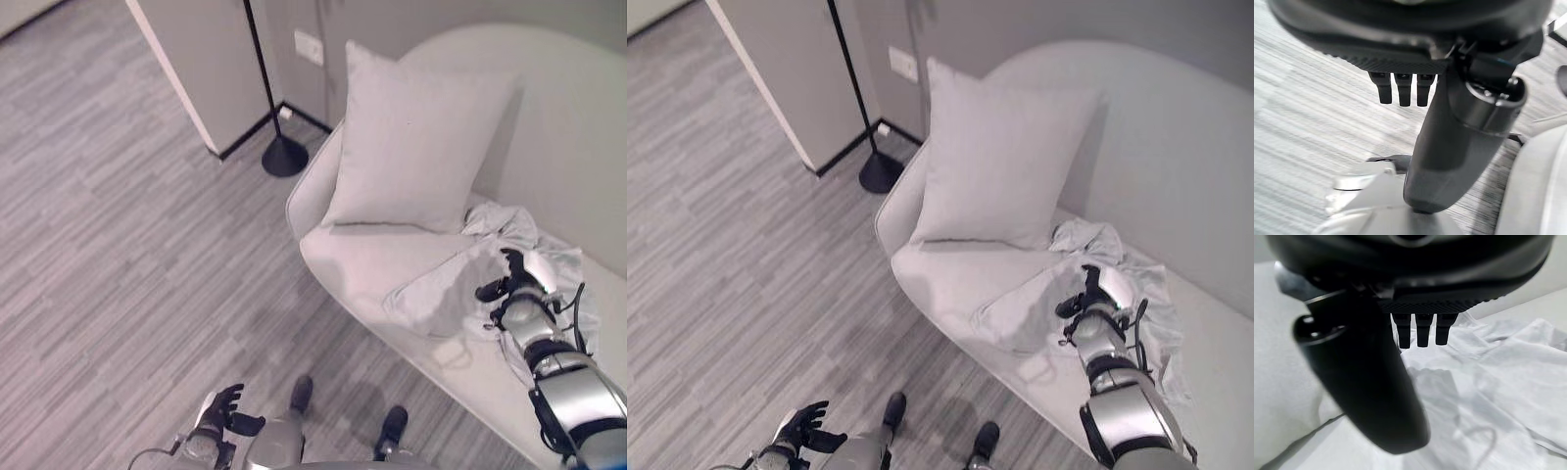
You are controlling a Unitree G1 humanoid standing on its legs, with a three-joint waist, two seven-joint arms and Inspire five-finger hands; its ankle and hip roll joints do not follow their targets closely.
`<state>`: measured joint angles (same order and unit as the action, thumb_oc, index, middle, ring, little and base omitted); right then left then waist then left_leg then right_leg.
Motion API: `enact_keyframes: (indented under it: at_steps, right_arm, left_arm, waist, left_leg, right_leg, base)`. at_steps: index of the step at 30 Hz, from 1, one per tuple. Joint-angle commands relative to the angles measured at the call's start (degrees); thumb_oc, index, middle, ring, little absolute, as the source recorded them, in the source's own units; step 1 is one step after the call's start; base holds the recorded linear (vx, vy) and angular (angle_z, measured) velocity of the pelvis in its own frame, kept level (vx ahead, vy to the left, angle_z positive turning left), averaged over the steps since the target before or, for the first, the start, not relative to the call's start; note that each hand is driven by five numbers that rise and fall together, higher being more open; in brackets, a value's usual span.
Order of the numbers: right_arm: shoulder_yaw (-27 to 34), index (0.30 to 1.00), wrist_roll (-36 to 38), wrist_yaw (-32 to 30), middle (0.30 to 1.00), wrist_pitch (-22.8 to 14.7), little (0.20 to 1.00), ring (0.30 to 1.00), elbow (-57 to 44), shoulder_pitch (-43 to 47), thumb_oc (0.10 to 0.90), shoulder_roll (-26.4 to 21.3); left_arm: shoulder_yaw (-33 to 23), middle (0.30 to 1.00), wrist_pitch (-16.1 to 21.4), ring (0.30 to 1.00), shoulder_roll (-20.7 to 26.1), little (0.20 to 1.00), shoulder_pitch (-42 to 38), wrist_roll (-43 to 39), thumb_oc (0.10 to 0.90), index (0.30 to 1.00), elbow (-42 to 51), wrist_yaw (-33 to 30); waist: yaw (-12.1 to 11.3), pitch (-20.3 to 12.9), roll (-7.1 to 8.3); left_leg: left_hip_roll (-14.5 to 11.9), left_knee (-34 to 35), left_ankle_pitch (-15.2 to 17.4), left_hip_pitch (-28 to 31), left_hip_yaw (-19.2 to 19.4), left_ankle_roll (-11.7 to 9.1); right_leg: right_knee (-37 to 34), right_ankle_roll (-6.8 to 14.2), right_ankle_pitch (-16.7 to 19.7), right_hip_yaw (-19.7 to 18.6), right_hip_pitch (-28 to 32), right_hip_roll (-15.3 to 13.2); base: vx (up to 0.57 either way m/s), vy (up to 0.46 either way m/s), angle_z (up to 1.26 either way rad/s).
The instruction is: Hang the clothes on the sofa on the clothes rack.
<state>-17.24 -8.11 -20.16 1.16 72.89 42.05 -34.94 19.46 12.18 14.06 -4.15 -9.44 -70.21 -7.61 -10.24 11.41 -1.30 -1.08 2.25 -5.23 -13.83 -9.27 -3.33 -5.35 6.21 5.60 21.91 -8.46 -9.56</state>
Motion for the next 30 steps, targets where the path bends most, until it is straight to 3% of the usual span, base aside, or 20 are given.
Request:
enact_keyframes:
  at_steps: [1,3,7,11,14,17,18,20,23,25,30]
  right_arm:
    - [-2.40,0.900,-0.85,-8.49,0.900,0.63,0.900,0.900,0.22,7.52,0.800,-9.98]
    - [-1.19,0.900,-2.12,-12.75,0.900,1.96,0.900,0.900,-0.86,7.36,0.800,-11.93]
    - [0.00,0.900,-0.42,-13.53,0.900,2.29,0.900,0.900,-0.65,7.27,0.800,-12.95]
    - [0.30,0.900,2.44,-12.51,0.900,1.52,0.900,0.900,2.17,7.51,0.800,-11.95]
    - [0.19,0.900,4.04,-12.95,0.900,0.28,0.900,0.900,-1.31,6.46,0.800,-9.96]
    - [0.26,0.900,1.09,-13.19,0.900,0.09,0.900,0.900,-10.27,2.23,0.800,-8.82]
    - [3.25,0.900,-5.41,-14.27,0.900,-0.08,0.900,0.900,-23.75,-6.55,0.800,-10.45]
    - [5.45,0.900,-7.99,-14.72,0.900,0.01,0.900,0.900,-28.46,-10.02,0.800,-11.10]
    - [13.63,0.900,-15.91,-14.58,0.900,-0.39,0.900,0.900,-42.88,-21.57,0.800,-14.63]
    - [17.16,0.900,-20.18,-12.06,0.900,-1.51,0.900,0.900,-48.69,-28.86,0.800,-16.64]
    - [15.94,0.900,-24.13,-8.37,0.900,-4.81,0.900,0.900,-50.78,-34.44,0.800,-19.85]
  left_arm:
    - [1.98,0.900,0.40,0.900,0.78,0.900,-1.70,-2.70,0.800,0.900,-3.40,-2.31]
    - [2.40,0.900,0.58,0.900,0.08,0.900,-1.66,-2.83,0.800,0.900,-4.01,-3.49]
    - [3.11,0.900,0.82,0.900,-0.53,0.900,-2.55,-3.24,0.800,0.900,-4.92,-4.61]
    - [4.53,0.900,1.26,0.900,-0.60,0.900,-3.36,-3.03,0.800,0.900,-4.19,-5.10]
    - [5.23,0.900,1.48,0.900,-0.79,0.900,-3.88,-3.21,0.800,0.900,-2.70,-5.55]
    - [5.42,0.900,1.87,0.900,-1.04,0.900,-3.79,-2.89,0.800,0.900,-0.61,-5.55]
    - [5.54,0.900,2.54,0.900,-0.77,0.900,-3.39,-0.46,0.800,0.900,3.22,-5.67]
    - [5.51,0.900,2.51,0.900,-0.64,0.900,-3.16,0.88,0.800,0.900,3.56,-5.92]
    - [2.04,0.900,2.18,0.900,-0.18,0.900,-2.52,3.81,0.800,0.900,3.03,-5.86]
    - [0.16,0.900,1.95,0.900,0.29,0.900,-1.61,6.33,0.800,0.900,2.24,-5.33]
    - [-0.47,0.900,2.31,0.900,1.59,0.900,0.22,8.81,0.800,0.900,3.11,-3.82]
  waist:
    - [-1.64,2.03,1.10]
    - [-1.58,2.76,1.06]
    - [-1.56,3.48,1.25]
    - [-1.38,4.03,0.96]
    - [-0.94,4.64,0.87]
    - [-0.52,5.25,0.99]
    - [0.53,5.90,1.06]
    - [0.79,5.87,1.12]
    - [2.37,5.84,1.87]
    - [2.93,5.48,2.49]
    - [3.73,5.55,3.22]
  left_leg:
    - [2.90,-0.67,5.01,-1.77,0.24,4.84]
    - [2.86,-0.11,4.62,-2.51,-0.09,4.69]
    - [2.96,0.39,4.38,-3.24,-0.36,4.65]
    - [3.13,0.50,4.24,-3.88,-0.67,4.75]
    - [3.18,0.59,4.25,-4.18,-0.36,4.82]
    - [3.11,0.64,4.31,-4.30,-0.11,4.89]
    - [3.14,0.65,4.42,-4.63,-0.21,5.07]
    - [3.17,0.66,4.51,-4.62,-0.41,5.13]
    - [3.03,1.07,4.72,-4.33,-0.50,5.12]
    - [2.73,1.56,4.82,-3.55,-0.45,4.94]
    - [1.87,2.60,4.44,-1.84,0.27,4.47]
  right_leg:
    - [0.35,-1.92,-4.37,-3.88,0.68,2.02]
    - [0.35,-1.89,-4.30,-3.96,-0.29,2.10]
    - [0.35,-1.77,-4.20,-3.81,-1.23,2.17]
    - [0.35,-1.64,-4.04,-3.82,-1.90,2.03]
    - [0.35,-1.56,-3.73,-4.51,-2.73,2.05]
    - [0.35,-1.55,-3.60,-4.94,-3.03,2.07]
    - [0.35,-1.51,-3.67,-4.82,-3.21,2.01]
    - [0.35,-1.48,-3.78,-4.65,-3.12,2.00]
    - [0.35,-1.52,-4.11,-4.51,-2.92,2.06]
    - [0.35,-1.58,-4.46,-4.68,-2.57,2.33]
    - [0.35,-1.73,-4.91,-5.30,-1.89,2.90]
  base:
    - [0.04,0.027,0.12]
    - [0.07,0.051,0.11]
    - [0.04,0.025,0.02]
    - [0.04,0.023,0.02]
    - [0.05,0.038,0.00]
    - [0.02,0.011,-0.03]
    - [0.04,0.010,-0.07]
    - [0.02,0.004,-0.02]
    - [0.02,-0.030,0.05]
    - [0.00,-0.071,0.05]
    - [-0.02,-0.060,-0.07]
